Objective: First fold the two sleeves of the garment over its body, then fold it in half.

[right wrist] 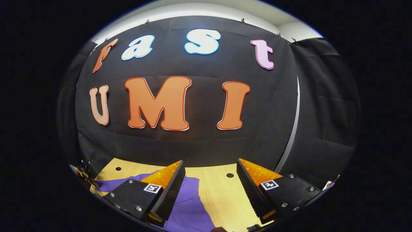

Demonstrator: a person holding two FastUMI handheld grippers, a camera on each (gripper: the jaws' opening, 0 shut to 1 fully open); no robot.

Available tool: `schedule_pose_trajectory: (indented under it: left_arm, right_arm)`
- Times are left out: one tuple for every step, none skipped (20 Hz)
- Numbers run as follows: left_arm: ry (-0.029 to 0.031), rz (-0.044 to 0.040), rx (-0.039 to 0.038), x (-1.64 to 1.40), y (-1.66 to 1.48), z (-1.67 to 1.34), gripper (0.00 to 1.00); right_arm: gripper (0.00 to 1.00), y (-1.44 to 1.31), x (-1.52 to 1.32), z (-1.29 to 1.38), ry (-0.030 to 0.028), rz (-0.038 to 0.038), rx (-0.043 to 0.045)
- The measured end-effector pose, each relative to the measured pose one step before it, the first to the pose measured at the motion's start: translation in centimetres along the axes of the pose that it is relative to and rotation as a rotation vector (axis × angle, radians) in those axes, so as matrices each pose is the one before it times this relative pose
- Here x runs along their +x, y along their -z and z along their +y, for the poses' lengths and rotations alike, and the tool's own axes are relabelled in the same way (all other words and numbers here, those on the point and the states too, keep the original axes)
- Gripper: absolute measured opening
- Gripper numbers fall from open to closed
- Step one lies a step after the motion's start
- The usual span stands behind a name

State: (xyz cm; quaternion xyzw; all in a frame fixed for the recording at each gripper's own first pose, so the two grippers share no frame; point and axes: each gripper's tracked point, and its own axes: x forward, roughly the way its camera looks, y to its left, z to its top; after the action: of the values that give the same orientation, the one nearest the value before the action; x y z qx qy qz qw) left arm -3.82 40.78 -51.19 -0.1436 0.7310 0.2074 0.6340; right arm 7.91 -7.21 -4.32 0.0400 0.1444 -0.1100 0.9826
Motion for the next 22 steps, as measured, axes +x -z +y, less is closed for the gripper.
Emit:
schedule_pose_trajectory:
  left_arm:
    - [0.00188, 0.00419, -0.00517, -0.040, -0.044, -0.444, 0.34]
    - [0.00799, -0.00217, -0.00188, -0.186, 0.136, -0.065, 0.22]
    - [0.02448, -0.00952, 0.00172, -0.437, -0.122, -0.520, 0.12]
    - [0.02600, -0.01708, 0.01396, -0.448, -0.229, -0.738, 0.10]
    - [0.00221, -0.02494, 0.01883, -0.740, -0.504, -0.295, 0.09]
    - [0.00079, -0.02336, 0.02841, -0.809, -0.390, -0.264, 0.08]
    - [0.01191, -0.02672, 0.02520, -1.121, -0.541, -0.608, 0.07]
    - [0.00498, -0.02138, 0.02498, -1.288, -0.410, -0.693, 0.07]
    - [0.00770, -0.02074, 0.02335, -1.131, -0.603, -0.952, 0.06]
    - [0.00812, -0.01917, 0.01980, -1.071, -0.512, -0.945, 0.06]
    - [0.01364, -0.01613, 0.01861, -1.013, -0.502, -0.879, 0.06]
    - [0.01130, -0.01580, 0.01972, -1.044, -0.121, -0.774, 0.06]
    - [0.00466, -0.01894, 0.02075, -1.243, -0.472, -0.711, 0.06]
    - [0.00712, -0.01760, 0.02050, -1.511, -0.529, -0.592, 0.06]
    - [0.00424, -0.01682, 0.01674, -1.182, -0.646, -0.688, 0.06]
    - [0.00439, -0.01667, 0.01957, -1.029, -0.676, -0.556, 0.06]
    - [0.00496, -0.01493, 0.01900, -1.124, -0.640, -0.824, 0.06]
    - [0.01095, -0.01176, 0.01933, -0.989, -0.336, -1.136, 0.06]
    - [0.00978, -0.01517, 0.02068, -1.011, -0.617, -1.101, 0.06]
    - [0.01255, -0.00964, 0.02490, -1.082, -0.705, -1.175, 0.06]
    - [0.01279, -0.01553, 0.02439, -1.000, -0.859, -1.393, 0.06]
    - [0.01468, -0.00971, 0.02716, -1.229, -0.944, -1.557, 0.06]
  right_arm:
    - [0.95, 0.275, -0.009, -0.522, 0.00879, 0.00687, 0.00068]
    - [0.95, 0.090, -0.011, -0.349, 0.00030, 0.00343, 0.00139]
    - [0.95, -0.071, -0.035, -0.293, 0.00296, -0.00066, 0.00336]
    - [0.95, -0.095, 0.018, -0.288, -0.00422, -0.00492, 0.00263]
    - [0.95, -0.048, 0.111, -0.436, 0.00318, -0.00157, 0.00062]
    - [0.95, 0.046, 0.144, -0.464, 0.00513, 0.00005, 0.00236]
    - [0.95, 0.188, 0.135, -0.265, -0.00180, 0.00357, 0.00545]
    - [0.95, 0.024, 0.112, -0.256, -0.00001, 0.00082, 0.00841]
    - [0.95, 0.065, 0.233, -0.097, -0.00957, -0.00208, 0.00661]
    - [0.95, 0.127, 0.162, -0.128, -0.00488, -0.00048, 0.00392]
    - [0.95, 0.216, 0.157, -0.142, -0.01056, 0.00251, 0.00116]
    - [0.95, 0.171, 0.171, -0.102, -0.00734, 0.00412, 0.00049]
    - [1.00, 0.125, 0.137, -0.063, -0.01007, 0.00230, 0.00239]
    - [1.00, 0.103, 0.026, -0.027, -0.01152, 0.00095, 0.00503]
    - [0.95, -0.039, 0.229, -0.113, -0.00942, -0.00146, 0.00581]
    - [0.96, 0.024, 0.035, 0.019, -0.01428, -0.00063, 0.00414]
    - [0.96, 0.102, 0.072, -0.174, -0.00610, 0.00023, 0.00178]
    - [0.95, -0.049, -0.047, -0.133, -0.00948, -0.00127, -0.00016]
    - [0.95, 0.101, 0.029, -0.166, -0.00725, -0.00292, 0.00075]
    - [0.96, 0.140, 0.006, -0.125, -0.00875, -0.00192, 0.00251]
    - [1.00, 0.280, -0.040, -0.100, -0.00994, 0.00312, 0.00171]
    - [1.00, 0.277, 0.004, -0.276, -0.00479, 0.00373, 0.00073]
